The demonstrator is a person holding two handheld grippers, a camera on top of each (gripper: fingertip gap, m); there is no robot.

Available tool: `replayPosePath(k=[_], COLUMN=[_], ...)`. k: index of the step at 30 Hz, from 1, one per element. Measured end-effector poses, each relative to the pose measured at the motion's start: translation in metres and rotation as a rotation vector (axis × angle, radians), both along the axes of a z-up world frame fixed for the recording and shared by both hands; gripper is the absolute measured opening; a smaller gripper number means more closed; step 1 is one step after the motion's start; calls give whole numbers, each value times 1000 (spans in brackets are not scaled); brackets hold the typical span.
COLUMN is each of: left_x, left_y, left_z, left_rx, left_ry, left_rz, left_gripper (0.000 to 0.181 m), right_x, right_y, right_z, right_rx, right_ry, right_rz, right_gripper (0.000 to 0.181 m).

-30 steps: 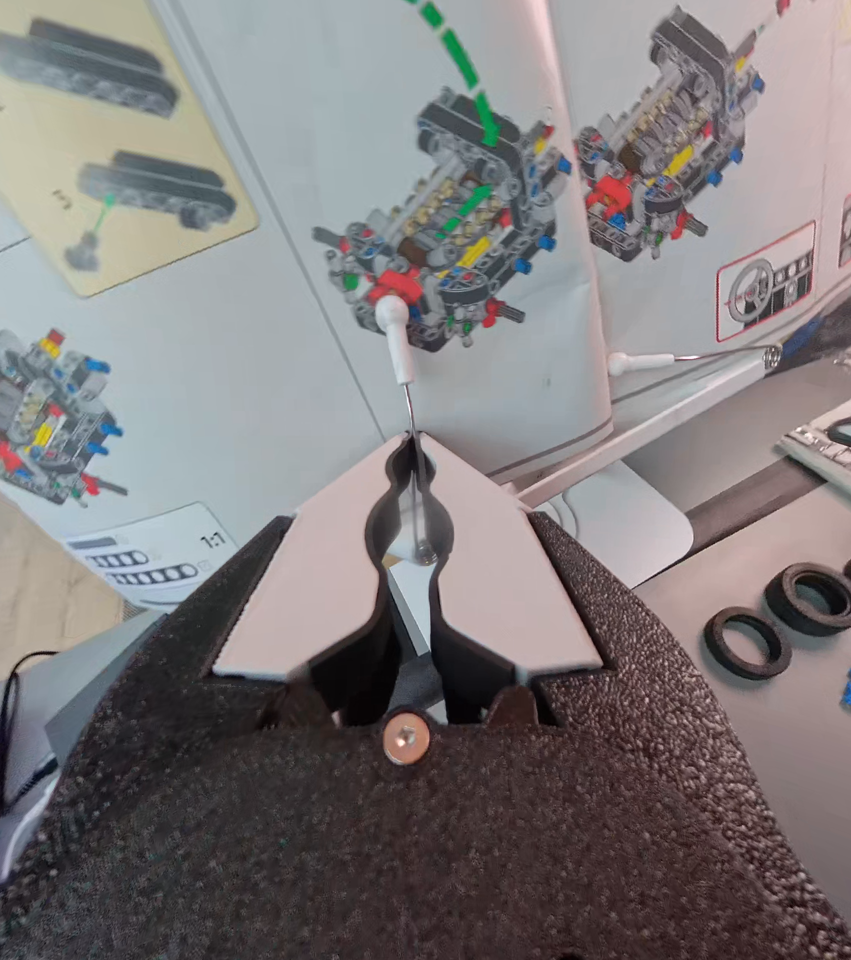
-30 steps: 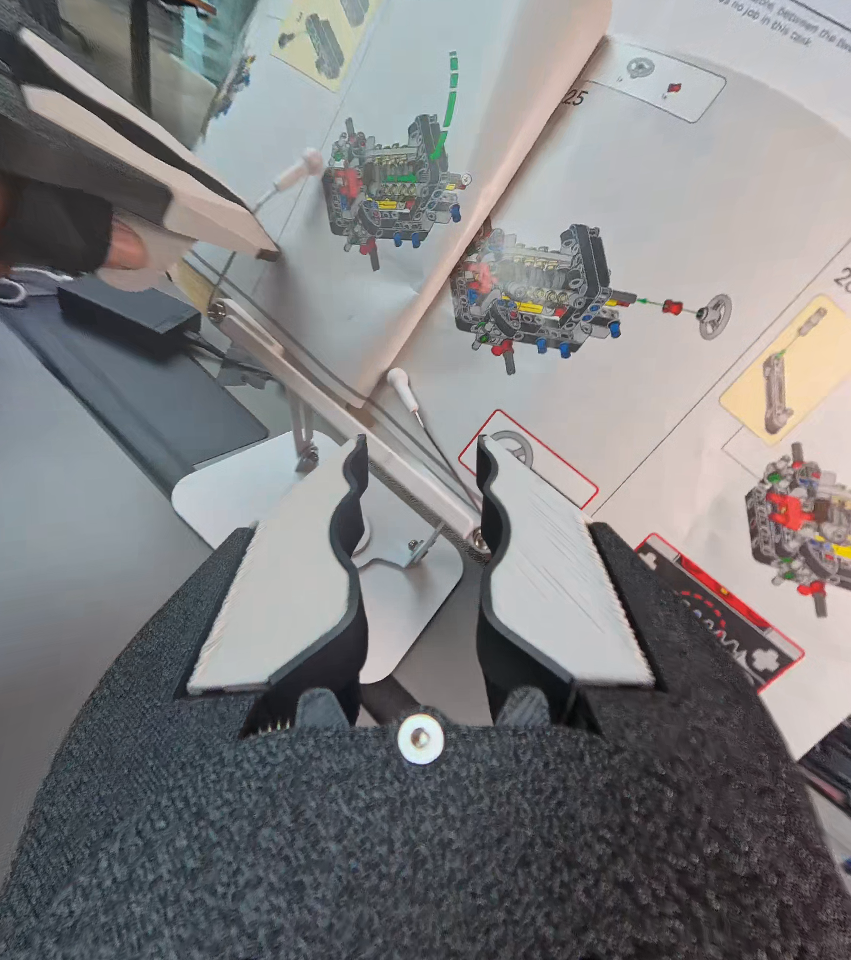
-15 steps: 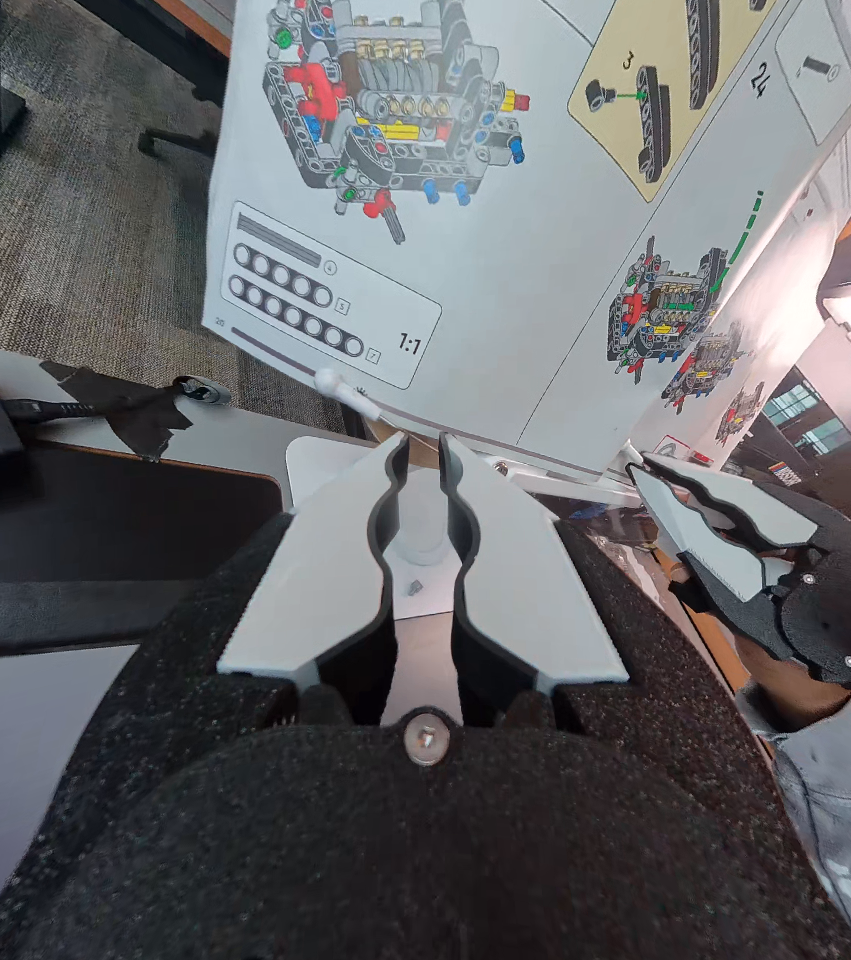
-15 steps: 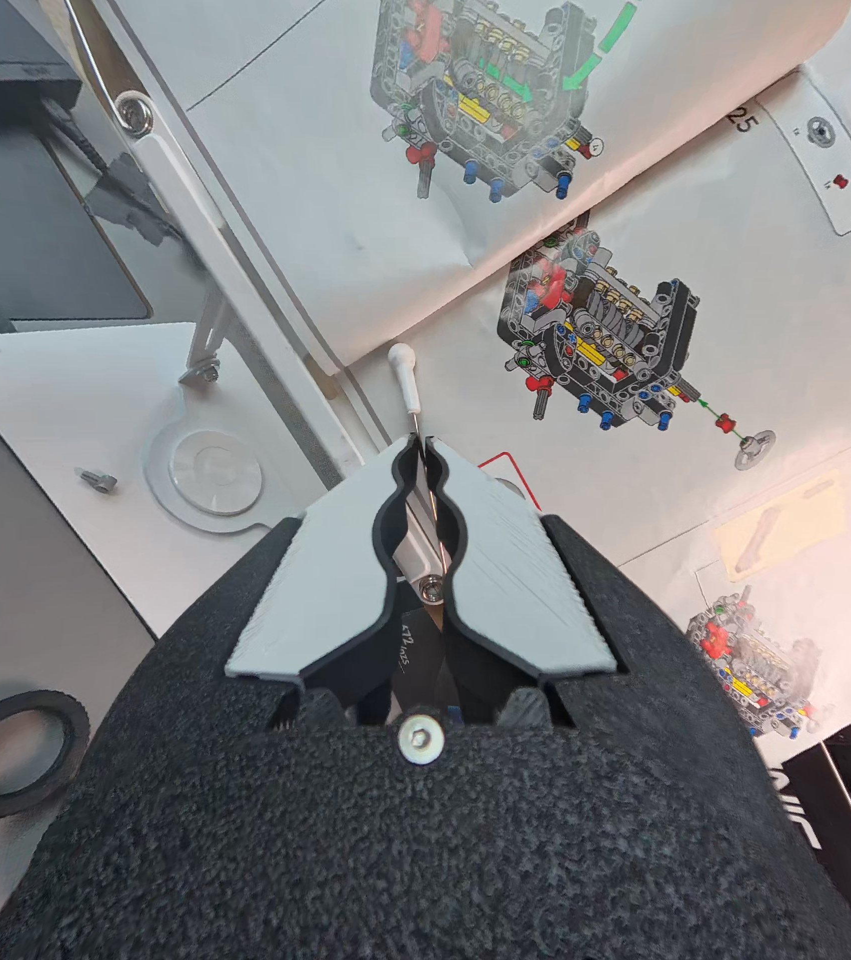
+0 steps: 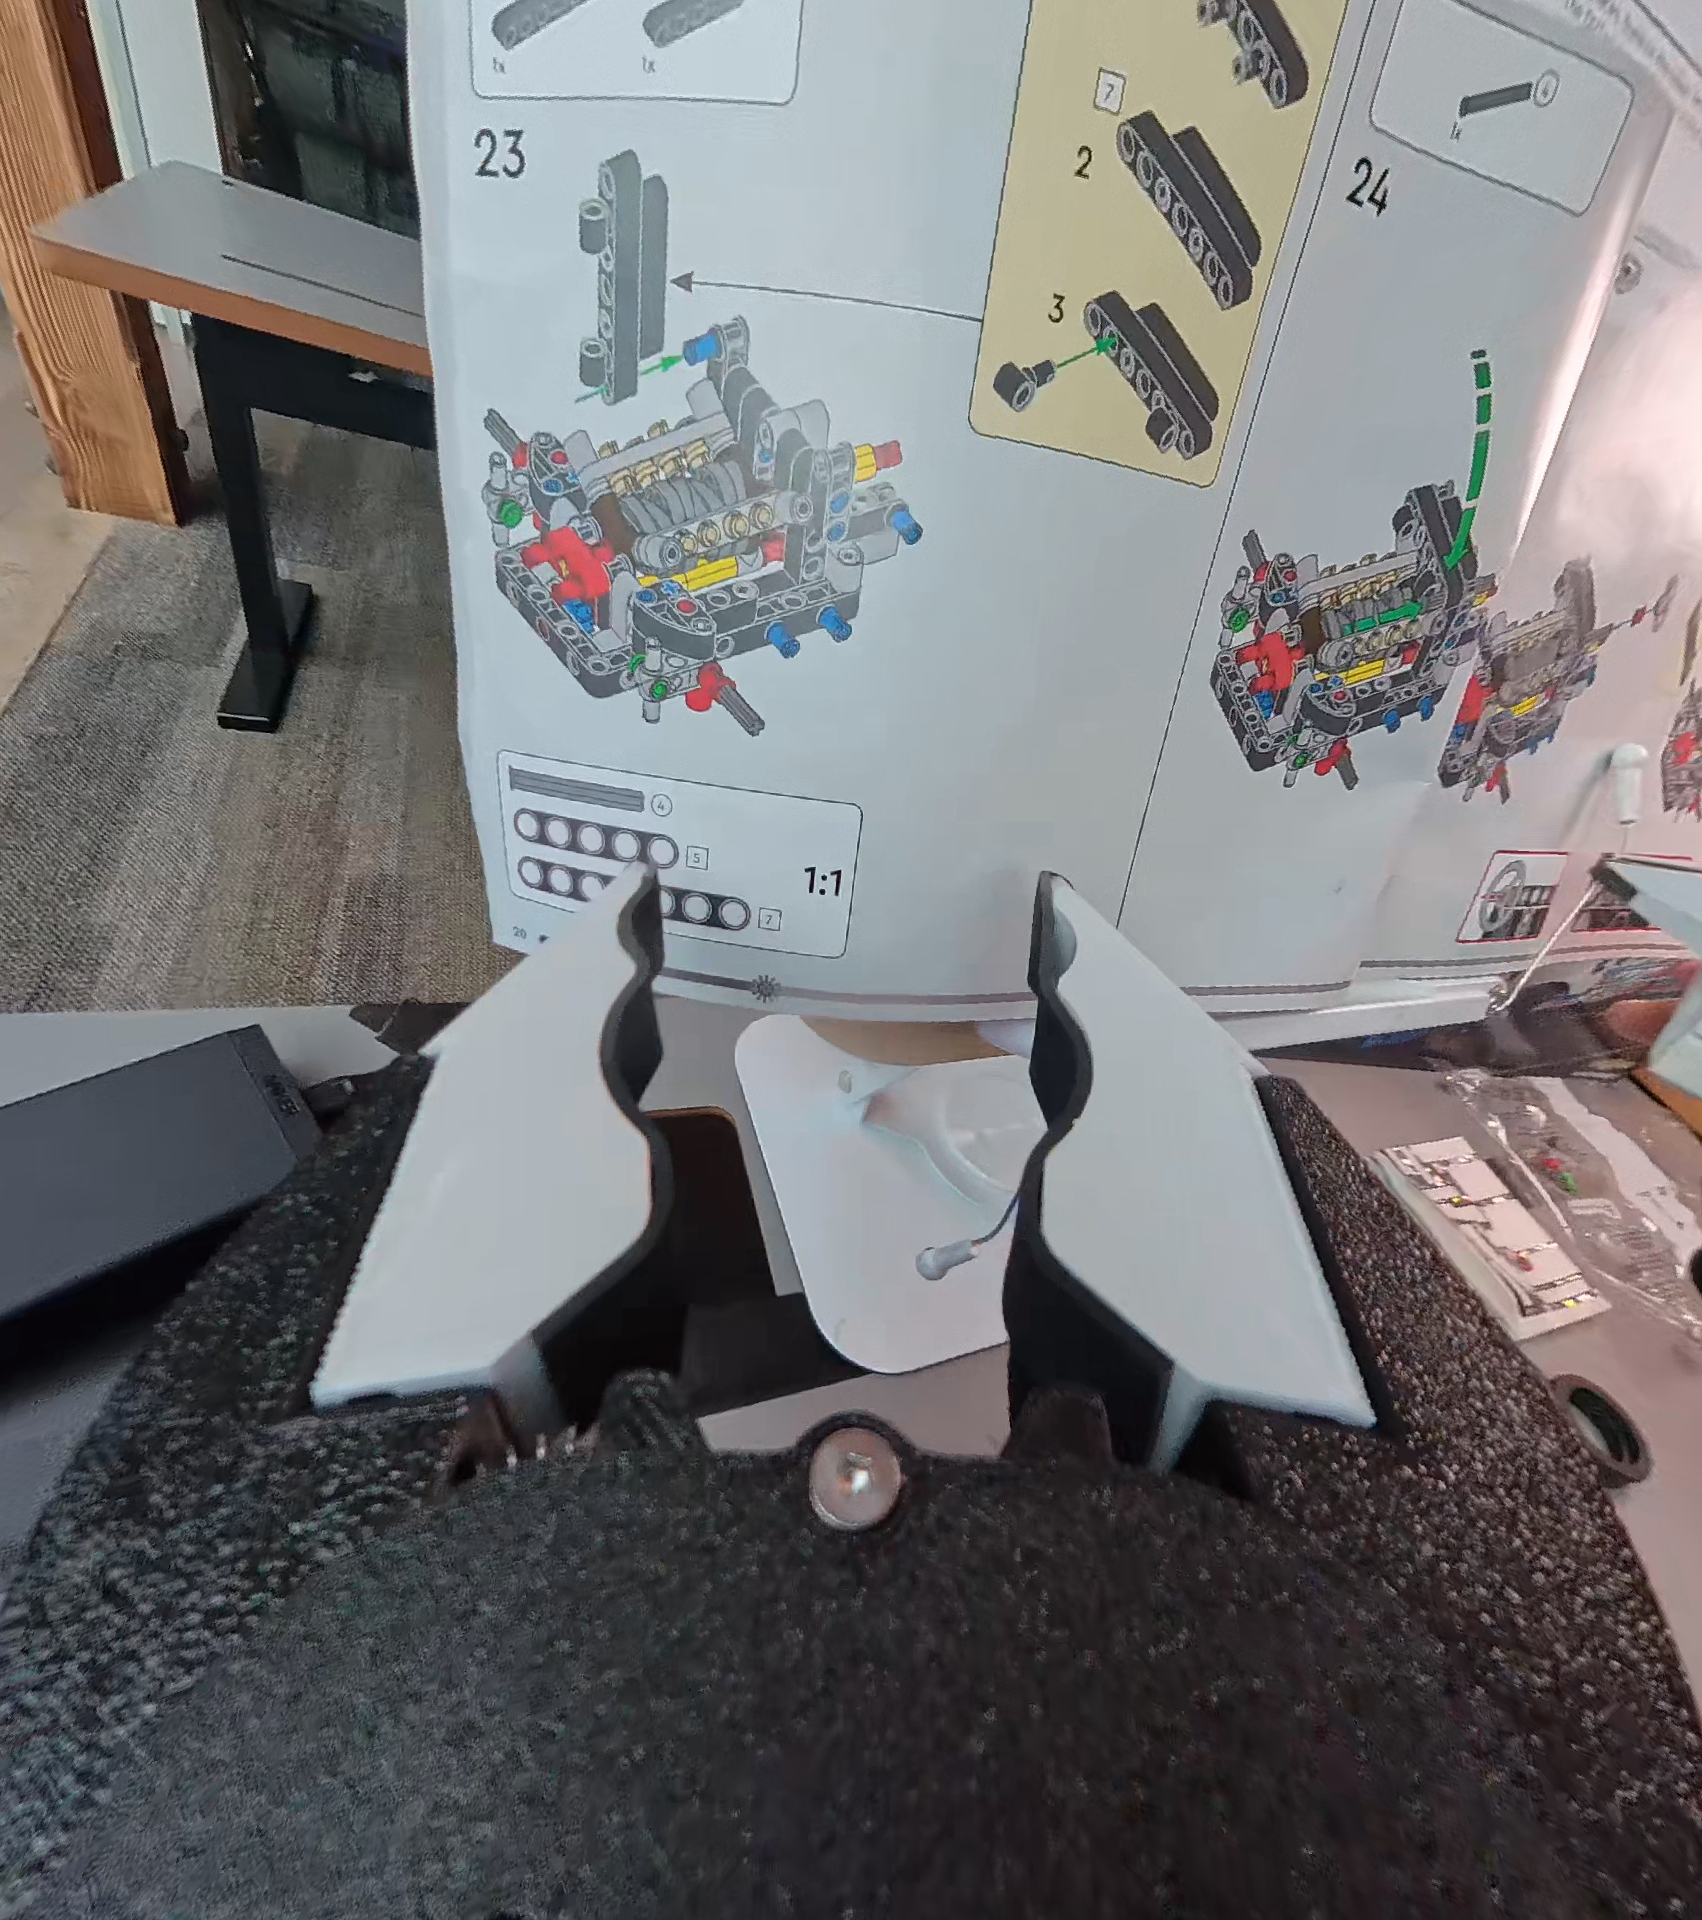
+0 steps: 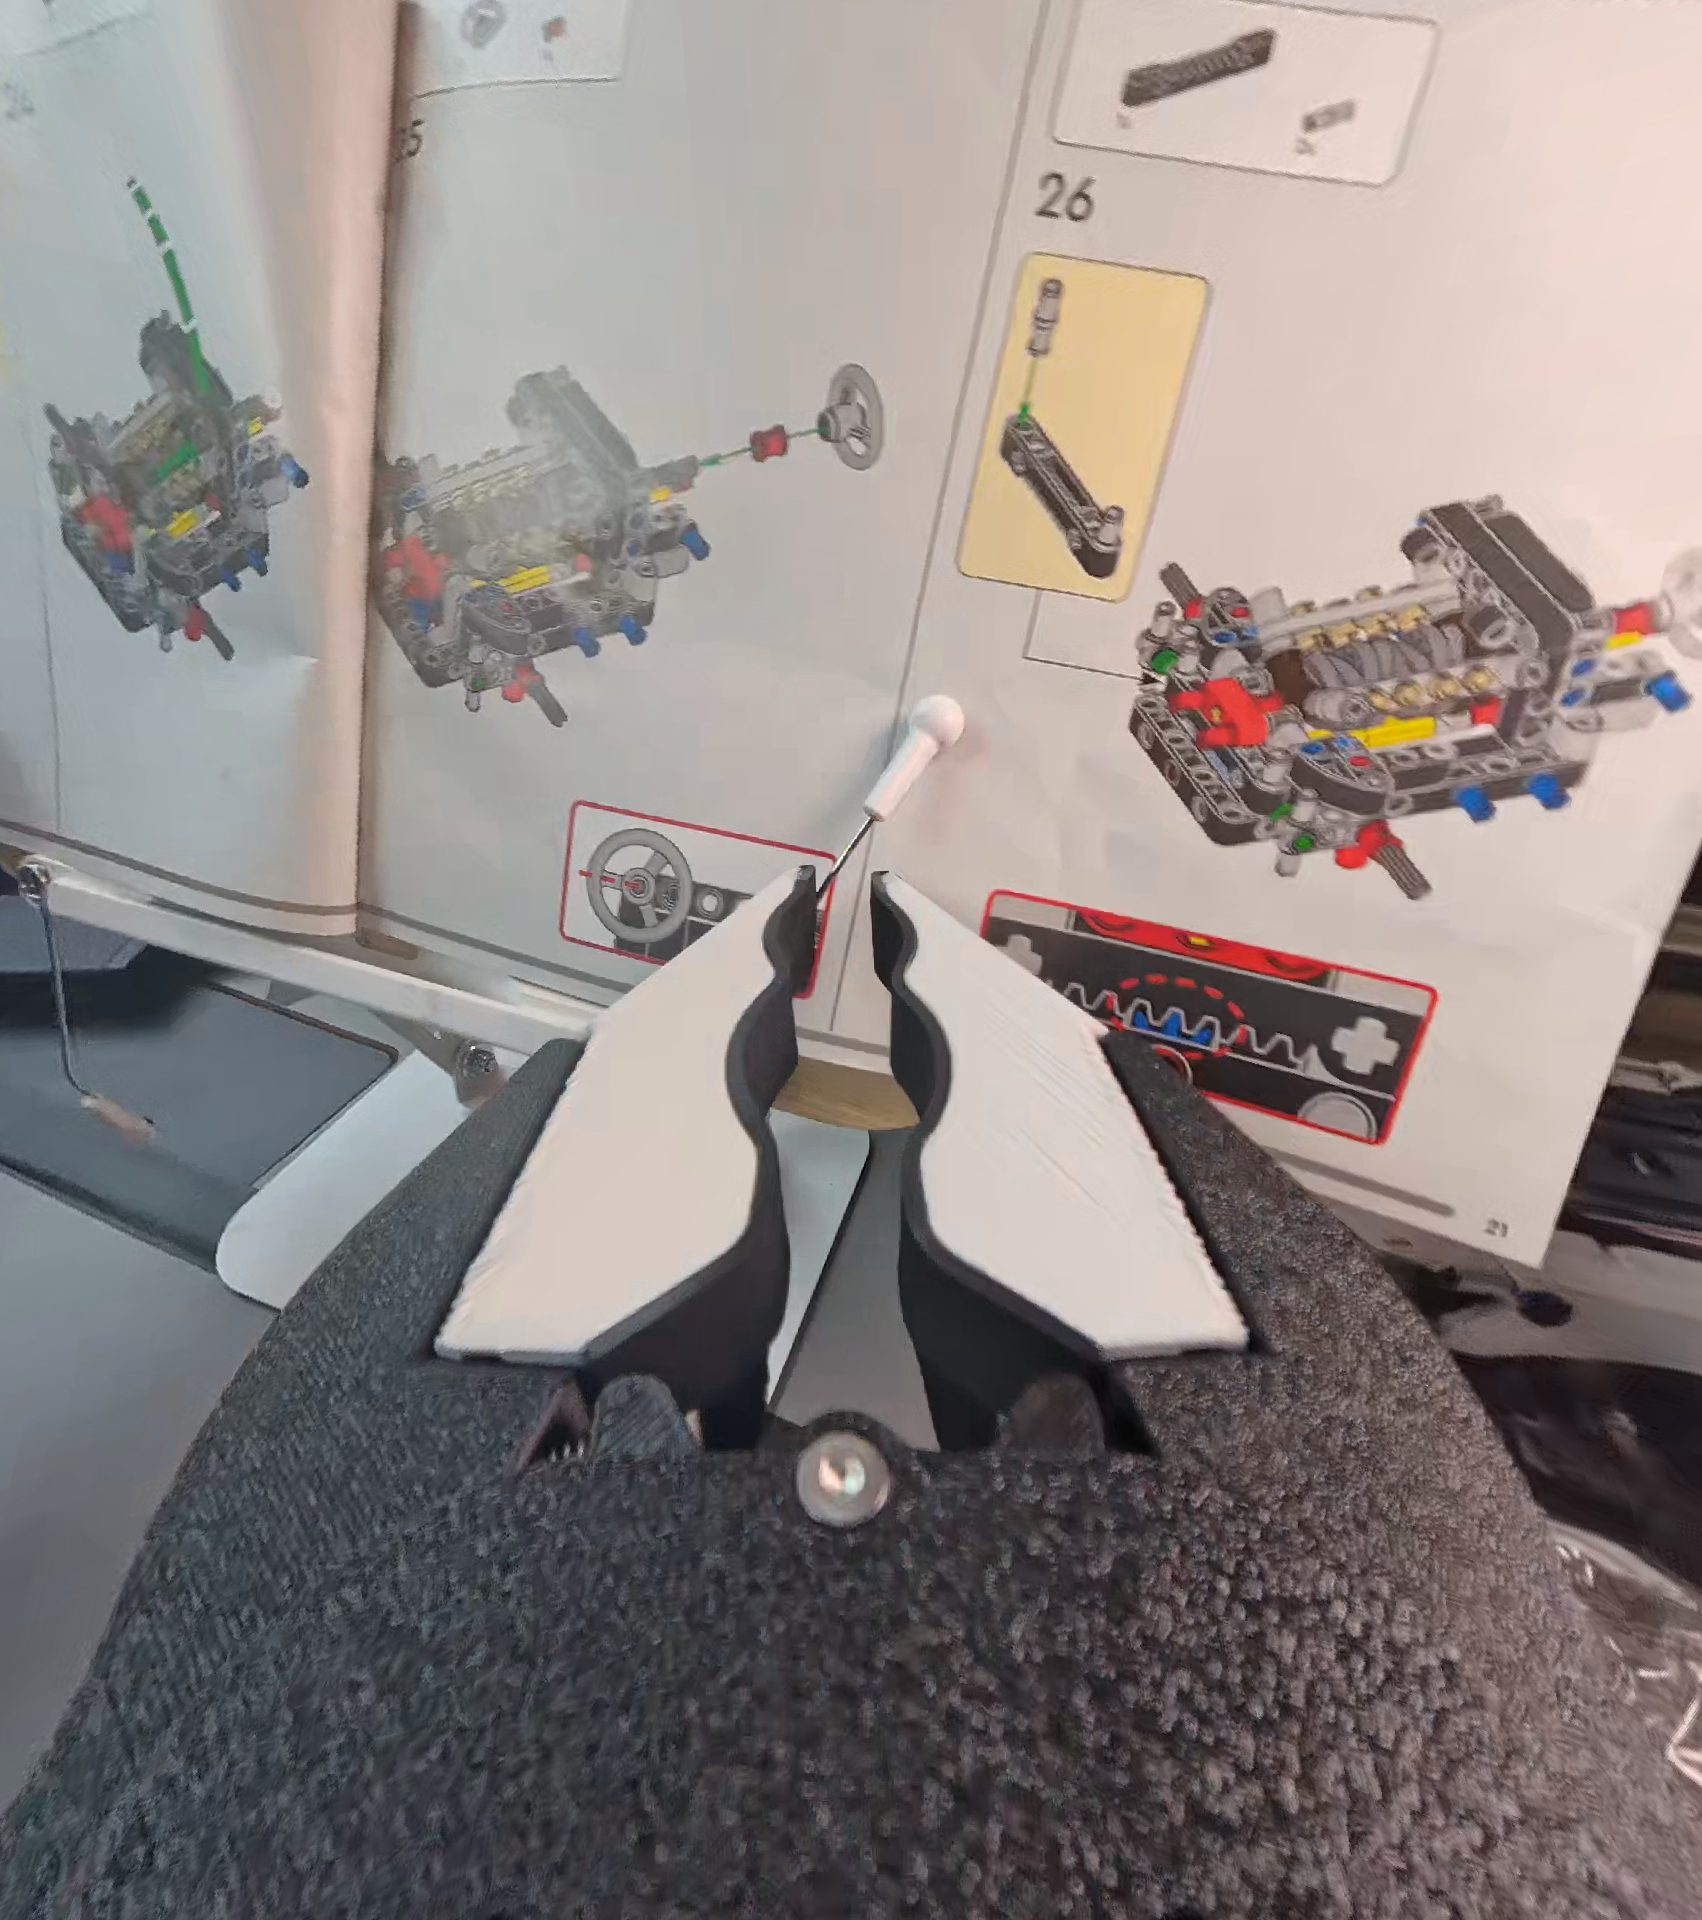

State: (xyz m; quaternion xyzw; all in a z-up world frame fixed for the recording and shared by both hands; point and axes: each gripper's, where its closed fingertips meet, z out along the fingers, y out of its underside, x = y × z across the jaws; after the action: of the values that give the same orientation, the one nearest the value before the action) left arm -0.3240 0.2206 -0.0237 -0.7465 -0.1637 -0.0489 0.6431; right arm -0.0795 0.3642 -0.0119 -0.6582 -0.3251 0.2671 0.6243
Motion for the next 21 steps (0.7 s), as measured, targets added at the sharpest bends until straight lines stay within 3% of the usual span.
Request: replayPosePath(k=[4, 7, 10, 14, 18, 21], left_x=[5, 10, 10, 9, 6, 4], left_y=[14, 22, 27, 29, 25, 18], left_z=[-5, -5, -5, -5, -5, -1], left_rx=[-29, -9, 12, 28, 9, 3], left_ry=[121, 143, 145, 166, 183, 205], left_rz=[22, 51, 91, 132, 143, 152], left_gripper=[80, 82, 80, 77, 68, 52], right_x=[32, 48, 48, 6, -14, 3], right_y=[6, 4, -10, -27, -13, -1], right_z=[-13, -28, 0, 27, 9, -10], right_rx=[-172, -263, -58, 170, 259, 221], right_ry=[144, 161, 128, -68, -266, -288], right_rz=[-15, 14, 43, 78, 24, -51], right_gripper=[5, 14, 18, 26, 21, 13])
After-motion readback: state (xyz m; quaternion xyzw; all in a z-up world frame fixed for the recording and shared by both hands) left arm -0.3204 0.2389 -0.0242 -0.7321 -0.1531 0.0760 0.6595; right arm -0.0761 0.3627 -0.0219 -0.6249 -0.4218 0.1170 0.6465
